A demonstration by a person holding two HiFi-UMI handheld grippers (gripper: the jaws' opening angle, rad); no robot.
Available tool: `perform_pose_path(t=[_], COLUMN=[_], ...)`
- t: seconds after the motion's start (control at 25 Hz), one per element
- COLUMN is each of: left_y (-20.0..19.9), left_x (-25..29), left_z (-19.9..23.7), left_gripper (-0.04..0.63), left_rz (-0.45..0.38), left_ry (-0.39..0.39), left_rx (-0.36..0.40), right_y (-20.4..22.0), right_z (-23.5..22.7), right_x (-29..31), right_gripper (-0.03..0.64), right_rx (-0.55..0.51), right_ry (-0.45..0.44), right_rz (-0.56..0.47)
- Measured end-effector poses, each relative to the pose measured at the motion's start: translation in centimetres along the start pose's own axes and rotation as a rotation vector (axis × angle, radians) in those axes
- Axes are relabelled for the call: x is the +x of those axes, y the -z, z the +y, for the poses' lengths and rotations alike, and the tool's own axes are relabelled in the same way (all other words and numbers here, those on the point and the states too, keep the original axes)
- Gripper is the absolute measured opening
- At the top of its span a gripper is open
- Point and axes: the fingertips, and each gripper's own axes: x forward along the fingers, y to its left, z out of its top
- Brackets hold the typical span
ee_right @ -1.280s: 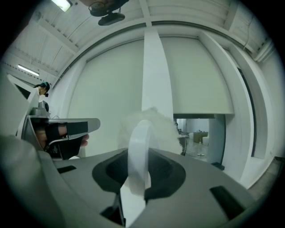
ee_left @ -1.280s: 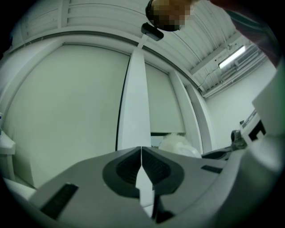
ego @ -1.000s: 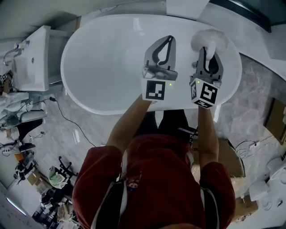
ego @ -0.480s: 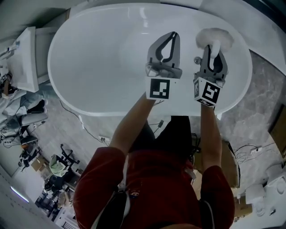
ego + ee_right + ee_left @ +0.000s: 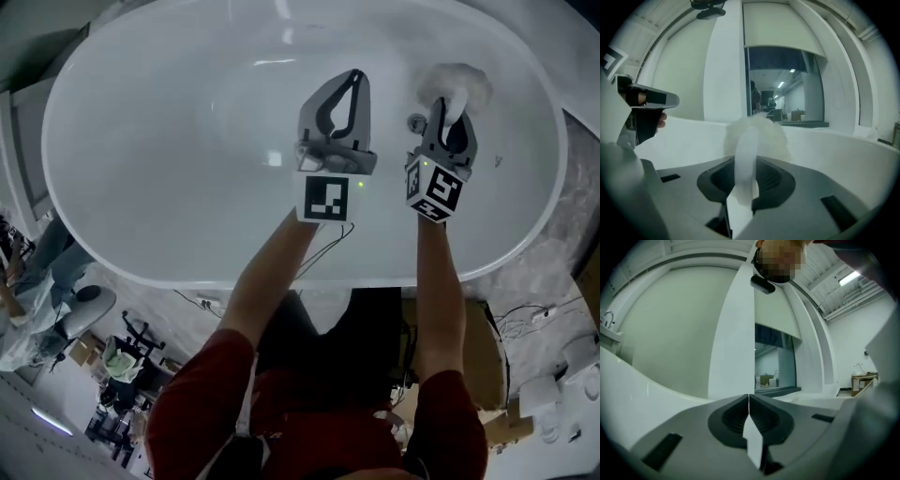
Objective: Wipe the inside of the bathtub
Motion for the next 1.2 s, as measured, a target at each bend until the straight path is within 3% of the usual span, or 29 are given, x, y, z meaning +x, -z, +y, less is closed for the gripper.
perform_pose_path(t=[0.56, 0.72, 0.96, 1.2], left_y=[13.0, 14.9, 19.3, 20.5], left_x=[4.8, 9.3, 17.1, 18.3], left_z=[1.2, 5.1, 3.1, 7.9], left_gripper=[0.015, 0.015, 0.015, 0.015], left_rz=[0.054, 0.086, 0.108, 0.117], left_ry=[0.025, 0.037, 0.052, 0.038], left_rx=[-0.030, -0.028, -0.017, -0.033], right_y=[15.8, 17.5, 20.0, 20.0], right_z=[-1.9, -1.1, -6.9, -3.5], right_x=[11.3, 18.5, 26.0, 28.6], right_gripper=[0.097, 0.097, 0.097, 0.098], right_rx=[-0.032, 0.003, -0.005, -0.015], right_ry=[0.047, 0.079, 0.123, 0.145], right_rz=[0.165, 0.198, 0.189, 0.167])
